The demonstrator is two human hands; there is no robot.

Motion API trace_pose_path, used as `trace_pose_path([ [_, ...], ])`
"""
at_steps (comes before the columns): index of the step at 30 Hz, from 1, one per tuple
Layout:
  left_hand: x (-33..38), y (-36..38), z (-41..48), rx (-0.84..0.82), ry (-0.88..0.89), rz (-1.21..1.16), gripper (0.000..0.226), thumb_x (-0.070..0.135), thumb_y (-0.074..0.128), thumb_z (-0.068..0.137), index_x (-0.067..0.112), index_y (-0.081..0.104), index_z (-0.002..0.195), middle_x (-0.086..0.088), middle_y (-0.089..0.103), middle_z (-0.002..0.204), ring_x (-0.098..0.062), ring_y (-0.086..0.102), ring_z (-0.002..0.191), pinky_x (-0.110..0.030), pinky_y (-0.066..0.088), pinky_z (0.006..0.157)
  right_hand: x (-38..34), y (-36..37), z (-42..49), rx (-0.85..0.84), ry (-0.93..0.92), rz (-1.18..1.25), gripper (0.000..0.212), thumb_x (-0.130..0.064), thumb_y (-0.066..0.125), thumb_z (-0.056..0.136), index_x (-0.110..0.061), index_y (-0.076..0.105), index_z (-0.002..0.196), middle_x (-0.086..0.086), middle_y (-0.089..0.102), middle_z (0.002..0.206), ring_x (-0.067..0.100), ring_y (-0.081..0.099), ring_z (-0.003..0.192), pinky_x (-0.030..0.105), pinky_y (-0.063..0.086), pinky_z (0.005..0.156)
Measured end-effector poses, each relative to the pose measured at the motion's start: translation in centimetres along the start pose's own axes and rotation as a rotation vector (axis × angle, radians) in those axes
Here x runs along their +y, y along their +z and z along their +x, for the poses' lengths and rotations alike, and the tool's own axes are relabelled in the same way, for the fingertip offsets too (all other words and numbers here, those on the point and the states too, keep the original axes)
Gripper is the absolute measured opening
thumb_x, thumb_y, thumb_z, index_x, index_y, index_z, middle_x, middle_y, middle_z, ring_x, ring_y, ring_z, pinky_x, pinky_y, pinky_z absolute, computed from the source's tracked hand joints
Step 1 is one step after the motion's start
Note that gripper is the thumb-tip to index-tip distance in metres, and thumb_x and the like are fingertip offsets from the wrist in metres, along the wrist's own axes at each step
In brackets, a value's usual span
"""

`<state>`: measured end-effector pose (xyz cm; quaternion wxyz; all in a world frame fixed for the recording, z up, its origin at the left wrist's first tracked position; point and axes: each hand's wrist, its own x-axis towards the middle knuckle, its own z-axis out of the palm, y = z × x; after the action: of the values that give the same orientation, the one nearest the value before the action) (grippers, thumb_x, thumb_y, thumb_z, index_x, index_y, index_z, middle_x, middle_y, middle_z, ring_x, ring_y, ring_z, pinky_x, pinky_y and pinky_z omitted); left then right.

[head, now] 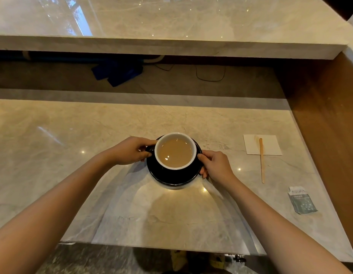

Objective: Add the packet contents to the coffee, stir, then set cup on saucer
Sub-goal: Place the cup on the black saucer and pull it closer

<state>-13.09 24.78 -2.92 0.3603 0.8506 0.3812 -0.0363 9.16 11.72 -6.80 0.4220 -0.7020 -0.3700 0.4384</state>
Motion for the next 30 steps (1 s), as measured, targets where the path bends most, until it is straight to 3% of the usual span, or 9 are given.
trace_pose_path([
  [4, 0.1, 0.3, -0.3, 0.029, 0.009, -0.008, 0.050, 0.005, 0.056, 0.089, 0.024, 0.044, 0.133, -0.004, 0.063, 0.120, -0.021, 0.059, 0.095, -0.036, 0.050, 0.087, 0.0, 0.1, -0.1, 0.008, 0.000, -0.004, 0.026, -0.012, 0.050, 0.092, -0.026, 0.069, 0.083, 0.007, 0.054, 0.044, 0.012, 0.046, 0.033, 0.023, 0.044, 0.042],
  [9, 0.2, 0.8, -1.1, 0.119, 0.008, -0.052, 0.042, 0.011, 0.059, 0.088, 0.021, 0.052, 0.128, 0.004, 0.066, 0.089, -0.003, 0.058, 0.060, -0.019, 0.048, 0.066, 0.0, 0.2, -0.2, 0.029, 0.012, -0.023, 0.022, -0.011, 0.050, 0.092, -0.007, 0.071, 0.087, 0.011, 0.054, 0.046, 0.015, 0.047, 0.033, 0.026, 0.045, 0.043],
  [12, 0.2, 0.9, -1.3, 0.168, 0.008, -0.094, 0.034, 0.016, 0.062, 0.086, 0.016, 0.060, 0.120, 0.012, 0.064, 0.072, 0.003, 0.058, 0.055, -0.019, 0.048, 0.065, -0.1, 0.5, -0.2, 0.049, 0.009, -0.032, 0.023, -0.012, 0.049, 0.092, -0.007, 0.071, 0.086, 0.013, 0.054, 0.046, 0.017, 0.048, 0.033, 0.028, 0.045, 0.044],
  [20, 0.1, 1.1, -1.4, 0.176, -0.023, -0.158, 0.028, 0.018, 0.064, 0.084, 0.015, 0.065, 0.112, 0.016, 0.064, 0.051, -0.002, 0.059, 0.047, -0.011, 0.049, 0.060, -0.1, 0.5, -0.1, 0.052, 0.002, -0.047, 0.022, -0.013, 0.050, 0.092, -0.013, 0.071, 0.084, 0.011, 0.054, 0.045, 0.014, 0.048, 0.031, 0.029, 0.046, 0.046],
  [24, 0.2, 1.2, -1.4, 0.165, -0.044, -0.183, 0.029, 0.018, 0.064, 0.084, 0.014, 0.064, 0.113, 0.016, 0.065, 0.053, -0.003, 0.062, 0.048, -0.009, 0.049, 0.061, 0.0, 0.5, -0.1, 0.053, 0.008, -0.046, 0.022, -0.013, 0.050, 0.092, -0.013, 0.070, 0.085, 0.011, 0.054, 0.045, 0.014, 0.048, 0.031, 0.028, 0.046, 0.044],
  [30, 0.5, 1.0, -1.7, 0.135, -0.068, -0.274, 0.033, 0.016, 0.063, 0.085, 0.017, 0.060, 0.118, 0.003, 0.069, 0.085, -0.010, 0.068, 0.061, -0.019, 0.056, 0.064, 0.2, -0.1, -0.3, 0.015, 0.018, -0.002, 0.019, -0.014, 0.052, 0.092, -0.006, 0.069, 0.088, 0.011, 0.056, 0.047, 0.014, 0.051, 0.033, 0.023, 0.047, 0.043],
])
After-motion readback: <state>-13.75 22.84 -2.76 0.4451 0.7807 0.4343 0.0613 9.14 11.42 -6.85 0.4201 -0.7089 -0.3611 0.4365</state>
